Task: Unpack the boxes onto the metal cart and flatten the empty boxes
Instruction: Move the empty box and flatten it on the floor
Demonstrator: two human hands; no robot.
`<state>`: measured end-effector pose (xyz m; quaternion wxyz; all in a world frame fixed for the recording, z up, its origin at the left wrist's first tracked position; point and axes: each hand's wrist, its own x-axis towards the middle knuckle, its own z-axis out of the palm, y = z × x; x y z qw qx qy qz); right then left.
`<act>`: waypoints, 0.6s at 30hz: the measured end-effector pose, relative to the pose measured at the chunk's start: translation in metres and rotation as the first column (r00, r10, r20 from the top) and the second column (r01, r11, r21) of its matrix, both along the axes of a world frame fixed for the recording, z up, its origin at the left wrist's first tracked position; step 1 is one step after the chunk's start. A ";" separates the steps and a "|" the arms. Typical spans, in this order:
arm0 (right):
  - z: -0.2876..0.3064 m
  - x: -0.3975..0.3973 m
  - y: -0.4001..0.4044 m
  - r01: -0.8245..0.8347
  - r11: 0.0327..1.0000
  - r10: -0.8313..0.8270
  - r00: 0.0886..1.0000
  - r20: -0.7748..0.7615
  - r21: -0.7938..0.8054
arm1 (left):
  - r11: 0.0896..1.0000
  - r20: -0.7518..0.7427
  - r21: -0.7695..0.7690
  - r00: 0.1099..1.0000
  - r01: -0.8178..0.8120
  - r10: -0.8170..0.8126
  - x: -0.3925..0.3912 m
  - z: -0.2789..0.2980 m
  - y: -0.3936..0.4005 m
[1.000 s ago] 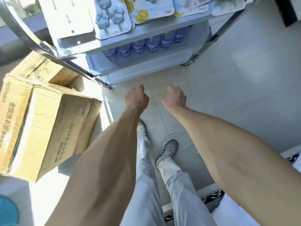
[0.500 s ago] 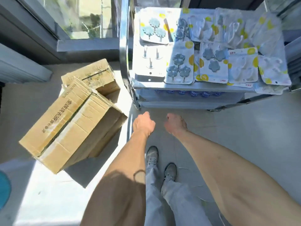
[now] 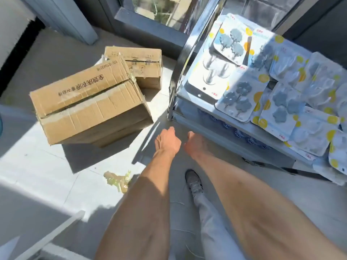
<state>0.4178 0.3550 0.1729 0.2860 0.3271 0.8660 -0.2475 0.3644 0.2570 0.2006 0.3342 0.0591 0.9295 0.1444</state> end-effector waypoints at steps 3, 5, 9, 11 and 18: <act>-0.005 0.004 -0.003 -0.028 0.999 0.027 0.999 -0.026 -0.022 | 0.989 -0.025 0.023 0.989 -0.145 0.145 0.009 -0.010 -0.002; -0.009 0.007 -0.014 -0.037 0.999 0.036 0.998 -0.058 -0.016 | 0.972 -0.031 0.040 0.972 -0.230 0.231 0.020 -0.017 -0.010; -0.031 0.021 -0.060 -0.271 0.962 0.270 0.962 -0.033 -0.021 | 0.930 -0.020 0.042 0.930 -0.365 0.367 0.055 -0.034 -0.053; -0.045 0.034 -0.087 -0.353 0.935 0.352 0.935 -0.036 -0.030 | 0.909 -0.003 0.031 0.910 -0.415 0.415 0.079 -0.046 -0.081; -0.099 0.100 -0.171 -0.516 0.850 0.524 0.848 0.077 -0.104 | 0.818 0.058 -0.026 0.816 -0.575 0.575 0.172 -0.088 -0.173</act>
